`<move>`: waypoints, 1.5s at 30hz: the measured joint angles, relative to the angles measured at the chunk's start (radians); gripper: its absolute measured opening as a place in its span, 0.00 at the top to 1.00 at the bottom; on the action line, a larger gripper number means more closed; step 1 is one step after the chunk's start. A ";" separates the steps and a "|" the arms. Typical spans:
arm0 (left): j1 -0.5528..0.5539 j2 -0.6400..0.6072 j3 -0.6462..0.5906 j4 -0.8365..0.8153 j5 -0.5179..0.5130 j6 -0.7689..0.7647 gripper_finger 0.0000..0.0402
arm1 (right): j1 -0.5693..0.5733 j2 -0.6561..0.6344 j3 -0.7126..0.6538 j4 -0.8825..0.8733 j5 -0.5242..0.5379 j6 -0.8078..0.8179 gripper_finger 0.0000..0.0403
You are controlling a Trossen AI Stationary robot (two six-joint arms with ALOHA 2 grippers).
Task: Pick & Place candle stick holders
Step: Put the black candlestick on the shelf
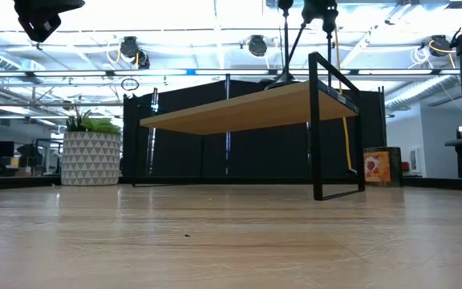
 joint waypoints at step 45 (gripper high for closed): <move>0.000 0.000 0.000 -0.001 0.000 0.006 0.30 | -0.015 0.002 0.000 0.111 0.050 -0.034 0.84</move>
